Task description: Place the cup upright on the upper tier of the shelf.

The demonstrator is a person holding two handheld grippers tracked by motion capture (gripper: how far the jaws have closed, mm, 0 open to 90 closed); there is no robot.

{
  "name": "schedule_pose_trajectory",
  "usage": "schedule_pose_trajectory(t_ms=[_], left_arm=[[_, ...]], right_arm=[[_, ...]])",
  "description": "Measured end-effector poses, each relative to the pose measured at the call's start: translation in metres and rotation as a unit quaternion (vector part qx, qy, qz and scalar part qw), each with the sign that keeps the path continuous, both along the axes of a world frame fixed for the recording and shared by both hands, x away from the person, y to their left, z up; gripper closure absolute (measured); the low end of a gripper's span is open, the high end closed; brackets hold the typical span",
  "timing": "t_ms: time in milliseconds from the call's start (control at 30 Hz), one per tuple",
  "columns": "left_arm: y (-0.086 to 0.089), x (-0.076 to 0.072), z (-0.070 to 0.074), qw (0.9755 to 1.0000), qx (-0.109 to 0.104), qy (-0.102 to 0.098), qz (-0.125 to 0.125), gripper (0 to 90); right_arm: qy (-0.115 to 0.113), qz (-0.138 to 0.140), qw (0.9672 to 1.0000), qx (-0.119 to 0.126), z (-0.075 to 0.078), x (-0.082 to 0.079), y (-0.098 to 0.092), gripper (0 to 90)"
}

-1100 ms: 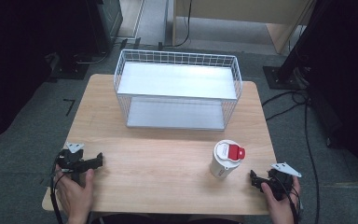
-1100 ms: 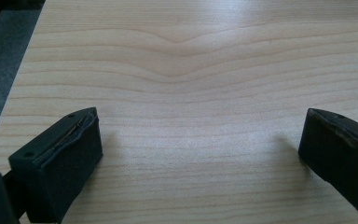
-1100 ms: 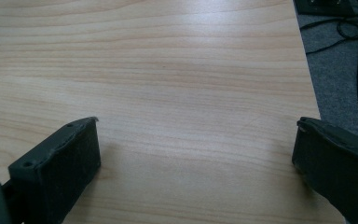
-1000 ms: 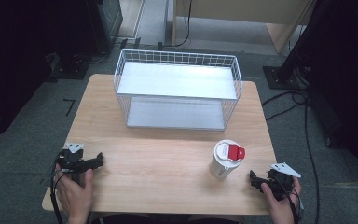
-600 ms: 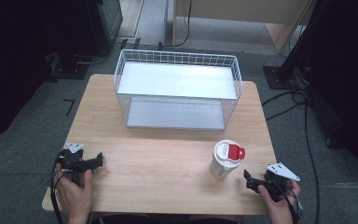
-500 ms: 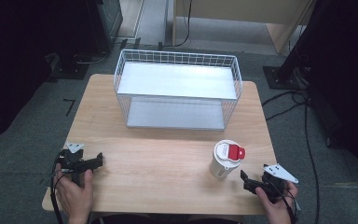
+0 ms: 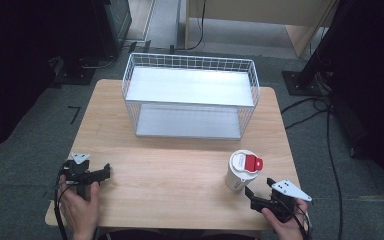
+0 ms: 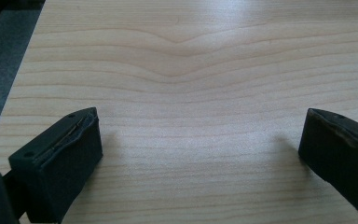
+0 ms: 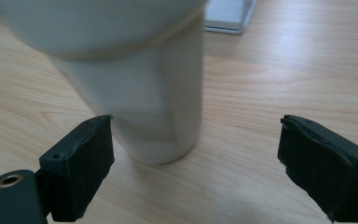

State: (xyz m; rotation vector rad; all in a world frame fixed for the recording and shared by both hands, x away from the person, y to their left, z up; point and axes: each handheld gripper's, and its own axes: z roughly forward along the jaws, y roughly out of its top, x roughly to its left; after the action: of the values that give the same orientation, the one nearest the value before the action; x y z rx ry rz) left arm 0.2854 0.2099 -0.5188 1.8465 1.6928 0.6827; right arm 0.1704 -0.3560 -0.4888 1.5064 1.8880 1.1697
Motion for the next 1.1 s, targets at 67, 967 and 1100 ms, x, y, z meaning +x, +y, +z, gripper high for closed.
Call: schedule_pose_trajectory(t_ms=[67,967,1100], left_arm=[[0.000,0.000,0.000,1.0000,0.000,0.000,0.000,0.0],[0.000,0.000,0.000,1.0000,0.000,0.001,0.000,0.0],[0.000,0.000,0.000,1.0000,0.000,0.000,0.000,0.0]], right_arm=[[-0.008,0.009,0.9999,0.003,0.001,0.000,0.004,10.7],[-0.083,-0.009,0.9961,0.026,0.007,0.019,0.042,11.6],[-0.090,-0.015,0.9955,0.026,0.007,0.020,0.044,11.6]])
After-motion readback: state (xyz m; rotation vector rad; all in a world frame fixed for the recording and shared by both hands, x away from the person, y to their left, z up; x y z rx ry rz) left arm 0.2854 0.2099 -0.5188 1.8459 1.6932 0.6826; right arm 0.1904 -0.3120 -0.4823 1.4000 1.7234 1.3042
